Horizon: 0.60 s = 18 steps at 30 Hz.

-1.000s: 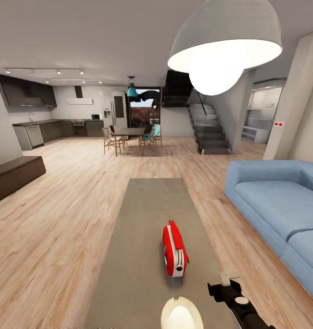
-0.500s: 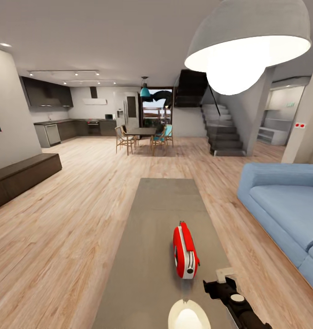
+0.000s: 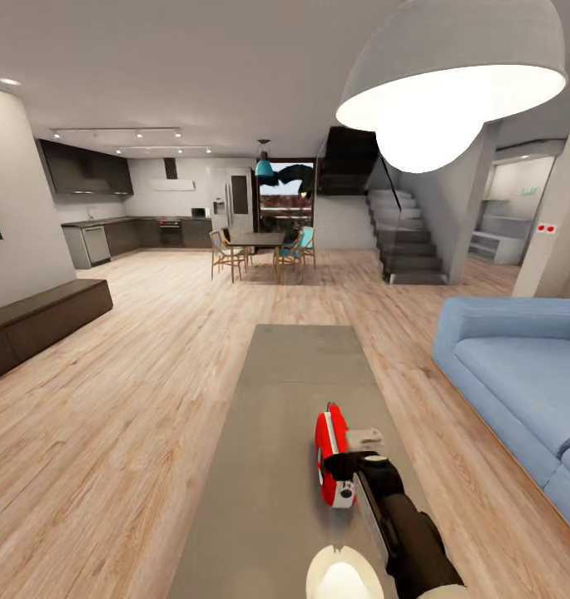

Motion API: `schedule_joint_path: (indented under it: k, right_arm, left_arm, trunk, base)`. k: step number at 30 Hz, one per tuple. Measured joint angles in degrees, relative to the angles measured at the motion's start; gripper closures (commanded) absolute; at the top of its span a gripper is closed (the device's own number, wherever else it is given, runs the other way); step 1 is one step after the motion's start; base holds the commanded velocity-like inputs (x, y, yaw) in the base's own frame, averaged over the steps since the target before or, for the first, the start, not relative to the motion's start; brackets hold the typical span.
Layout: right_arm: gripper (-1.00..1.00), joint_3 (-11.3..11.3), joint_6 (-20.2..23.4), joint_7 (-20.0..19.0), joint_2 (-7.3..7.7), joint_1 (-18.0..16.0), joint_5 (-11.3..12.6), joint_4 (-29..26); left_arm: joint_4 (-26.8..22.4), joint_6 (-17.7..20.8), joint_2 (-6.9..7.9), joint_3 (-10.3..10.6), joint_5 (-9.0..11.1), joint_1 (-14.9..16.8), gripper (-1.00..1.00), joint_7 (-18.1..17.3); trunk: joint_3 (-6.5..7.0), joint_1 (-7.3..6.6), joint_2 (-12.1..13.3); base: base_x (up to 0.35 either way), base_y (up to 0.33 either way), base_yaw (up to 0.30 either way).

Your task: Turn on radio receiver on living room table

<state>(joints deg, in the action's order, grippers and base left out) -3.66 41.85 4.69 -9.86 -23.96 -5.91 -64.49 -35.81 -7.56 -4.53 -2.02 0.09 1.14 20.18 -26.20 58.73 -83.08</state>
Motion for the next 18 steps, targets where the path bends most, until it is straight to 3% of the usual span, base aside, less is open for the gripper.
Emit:
schedule_joint_path:
  k: [4,6,8,13,15,18]
  right_arm:
    - [-1.0,-0.02,4.81,-0.1,-0.13,-6.52,0.21,-0.39]
    - [-1.0,0.03,8.62,-0.18,-0.13,-11.39,0.43,-0.34]
    - [-1.0,0.1,9.51,-0.2,-0.13,-14.03,0.6,-0.08]
    - [-1.0,0.42,10.11,-0.21,-0.13,-17.92,1.03,0.96]
    - [-1.0,0.58,10.45,-0.16,0.12,-20.01,1.08,6.62]
    - [-1.0,0.65,10.58,-0.12,0.24,-21.1,1.09,10.67]
  left_arm:
    - [0.0,0.0,0.04,0.0,0.0,0.0,-1.0,-0.05]
    - [0.02,0.0,0.09,0.0,0.0,0.0,-1.0,-0.05]
    - [0.02,0.0,0.12,0.0,0.0,-0.01,-1.0,-0.05]
    - [-0.04,0.0,0.02,0.0,0.0,0.0,-1.0,-0.05]
    - [-0.05,-0.06,0.03,0.0,0.0,0.0,-1.0,-0.05]
    - [-0.05,-0.14,0.12,-0.05,0.0,0.0,-1.0,0.01]
  trunk:
    - [0.0,0.0,0.0]
    - [0.01,0.0,0.0]
    - [0.0,0.0,0.0]
    - [0.0,0.0,0.0]
    - [-0.01,0.0,0.0]
    - [-0.01,0.0,0.0]
  base:
    - [0.0,0.0,0.0]
    - [0.0,0.0,0.0]
    - [0.0,0.0,0.0]
    - [0.0,0.0,0.0]
    - [0.0,0.0,0.0]
    - [0.0,0.0,0.0]
